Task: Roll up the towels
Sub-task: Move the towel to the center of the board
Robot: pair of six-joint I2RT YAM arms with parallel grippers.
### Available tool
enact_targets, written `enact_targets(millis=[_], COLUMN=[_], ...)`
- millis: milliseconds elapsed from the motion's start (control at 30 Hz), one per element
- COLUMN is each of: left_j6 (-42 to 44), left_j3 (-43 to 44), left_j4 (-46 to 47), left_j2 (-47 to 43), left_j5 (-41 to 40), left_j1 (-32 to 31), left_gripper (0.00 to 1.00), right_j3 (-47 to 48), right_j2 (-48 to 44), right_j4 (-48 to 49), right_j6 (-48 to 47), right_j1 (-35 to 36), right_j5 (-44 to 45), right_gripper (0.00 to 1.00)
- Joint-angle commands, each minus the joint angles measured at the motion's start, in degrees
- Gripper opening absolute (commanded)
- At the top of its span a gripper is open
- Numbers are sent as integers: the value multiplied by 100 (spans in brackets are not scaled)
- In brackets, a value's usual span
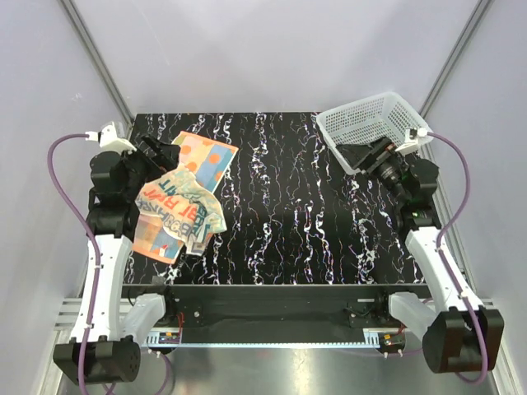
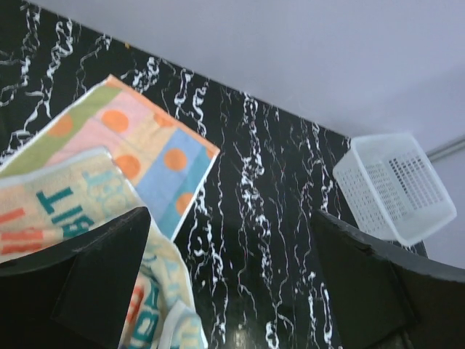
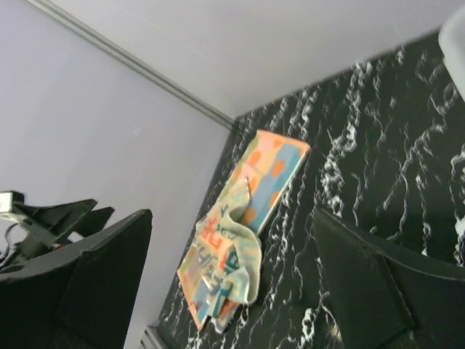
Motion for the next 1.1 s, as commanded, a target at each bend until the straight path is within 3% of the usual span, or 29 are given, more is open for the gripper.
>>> enact_targets(millis=[0,33,100,200,333,400,533,667,933,1067], left_j6=[-26,79,115,-113,80,133,239,89,650,1002], left_j3=[210,-17,-72,129,428,630,1105,1684,3195,4722], left_j4=[-721,-590,-475,-1044,-1107,-1125,-1441,-1617,-1854,-2599], left_j2=[-270,-270,27,870,1952,2409,3024,3814,5221,6677], left_j5=[196,544,985,295,91,-267,-1191,-1114,-1413,-1702], left_j1=[25,42,43,51,43,51,148,534,543,535], left_gripper=[99,99,99,99,99,99,99,99,99,99], right_j3=[237,439,1010,1898,2925,3112,3402,4016,5248,5669], right_j2=[-21,-83,74,977,2542,2973,3974,4863,6358,6824], right_j4=[-743,-1662,-2361,-3880,-4860,-4932,-4554,-4483,-4625,-4632], right_j6=[-153,-517,-1150,-1582,-1812,-1743,-1487,-1522,-1681,-1610], right_j1=[527,877,1580,2370,3813,4184,4694,4940,5381,5381], right_j5=[237,667,1390,1778,2823,3273,3045,2695,2597,2290], right_gripper=[100,100,100,100,100,100,100,99,100,100])
